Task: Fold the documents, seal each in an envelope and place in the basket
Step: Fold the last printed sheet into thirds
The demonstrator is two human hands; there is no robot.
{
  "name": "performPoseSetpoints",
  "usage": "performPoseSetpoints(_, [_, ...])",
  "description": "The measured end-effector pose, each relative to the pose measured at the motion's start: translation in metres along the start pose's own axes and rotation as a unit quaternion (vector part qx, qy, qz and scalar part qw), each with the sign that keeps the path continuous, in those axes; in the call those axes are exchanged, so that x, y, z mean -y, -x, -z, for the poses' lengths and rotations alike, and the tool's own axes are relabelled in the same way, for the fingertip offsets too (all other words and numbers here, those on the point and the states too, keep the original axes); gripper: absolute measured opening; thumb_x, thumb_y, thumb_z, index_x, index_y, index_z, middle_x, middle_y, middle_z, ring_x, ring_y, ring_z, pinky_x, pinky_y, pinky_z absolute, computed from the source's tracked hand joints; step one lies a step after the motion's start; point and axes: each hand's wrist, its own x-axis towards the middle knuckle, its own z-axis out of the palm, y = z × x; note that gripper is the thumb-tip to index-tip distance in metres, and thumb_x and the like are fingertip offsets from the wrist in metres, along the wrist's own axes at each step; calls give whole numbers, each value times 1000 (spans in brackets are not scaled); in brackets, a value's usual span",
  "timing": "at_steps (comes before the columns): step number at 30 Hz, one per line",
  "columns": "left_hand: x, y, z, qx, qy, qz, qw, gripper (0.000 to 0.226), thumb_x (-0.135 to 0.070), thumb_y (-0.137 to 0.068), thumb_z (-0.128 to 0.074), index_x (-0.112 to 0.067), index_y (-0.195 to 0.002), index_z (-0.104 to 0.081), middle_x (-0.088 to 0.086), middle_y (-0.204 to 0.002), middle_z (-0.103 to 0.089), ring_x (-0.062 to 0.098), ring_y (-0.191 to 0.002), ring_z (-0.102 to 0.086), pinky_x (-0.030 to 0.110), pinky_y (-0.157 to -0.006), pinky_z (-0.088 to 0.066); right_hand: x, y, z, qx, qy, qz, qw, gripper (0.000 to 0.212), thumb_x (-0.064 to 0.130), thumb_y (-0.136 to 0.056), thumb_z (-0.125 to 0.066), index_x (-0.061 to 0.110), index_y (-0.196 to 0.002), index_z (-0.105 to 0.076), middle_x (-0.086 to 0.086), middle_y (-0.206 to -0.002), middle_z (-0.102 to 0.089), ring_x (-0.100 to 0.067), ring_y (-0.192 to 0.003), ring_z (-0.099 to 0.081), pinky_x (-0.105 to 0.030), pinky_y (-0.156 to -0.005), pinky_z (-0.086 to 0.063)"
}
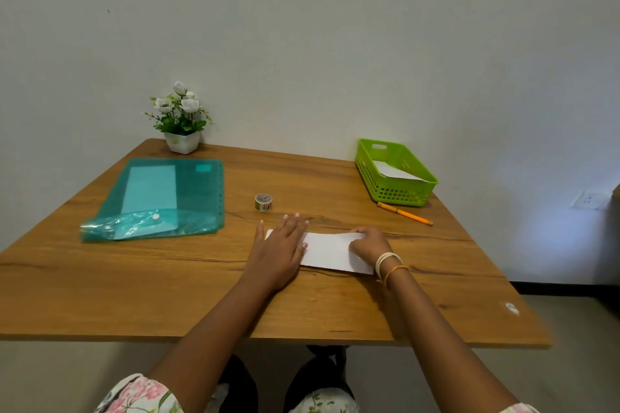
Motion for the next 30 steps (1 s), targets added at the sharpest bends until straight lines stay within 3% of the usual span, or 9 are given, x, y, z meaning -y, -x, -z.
performPoseSetpoints(3, [-1, 1, 1, 1, -2, -6, 1000, 49, -40, -103, -24, -29, -151, -24, -9, -161, -13, 9, -148, -7, 49, -118, 1, 6, -4, -1, 23, 15, 31, 999, 33, 0, -81, -54, 17, -106, -68, -6, -101, -61, -22, -90, -54, -25, -73, -42])
performPoseSetpoints(7, [-3, 2, 3, 21, -21, 35, 999, 48, -39, -102, -25, -27, -148, -33, -6, -159, -24, 12, -148, -14, 48, -118, -3, 5, -3, -17, -65, -13, 48, 997, 32, 1, -78, -58, 12, -107, -67, -11, -110, -67, -29, -100, -60, -24, -76, -43])
performPoseSetpoints(12, [-6, 2, 6, -57, -46, 33, 997, 50, -37, -102, -28, -22, -150, -31, -3, -159, -25, 13, -148, -15, 43, -119, -4, 5, 2, -39, -131, -8, 74, 989, 41, 4, -84, -61, 8, -125, -57, -12, -129, -58, -30, -121, -51, -34, -99, -43])
performPoseSetpoints(15, [-5, 3, 5, -35, -5, 25, 999, 50, -35, -102, -32, -22, -150, -31, -2, -159, -23, 12, -148, -15, 39, -119, -10, 8, -1, -46, -117, 10, 89, 989, 48, 9, -87, -62, 9, -134, -49, -11, -137, -52, -29, -128, -46, -36, -105, -39])
performPoseSetpoints(23, [-4, 4, 5, -9, -37, 79, 996, 55, -44, -101, -25, -21, -150, -32, -1, -158, -26, 15, -148, -14, 48, -118, 5, 7, -3, -54, -156, -15, 104, 982, 48, 4, -88, -59, 15, -133, -47, -9, -136, -52, -27, -127, -45, -33, -102, -40])
performPoseSetpoints(30, [-5, 4, 7, -2, -28, 52, 998, 55, -40, -101, -28, -20, -152, -25, -2, -160, -20, 14, -148, -12, 43, -119, -1, 6, -9, -57, -176, -29, 97, 979, 50, 3, -87, -61, 15, -133, -46, -10, -136, -53, -27, -127, -46, -34, -101, -42])
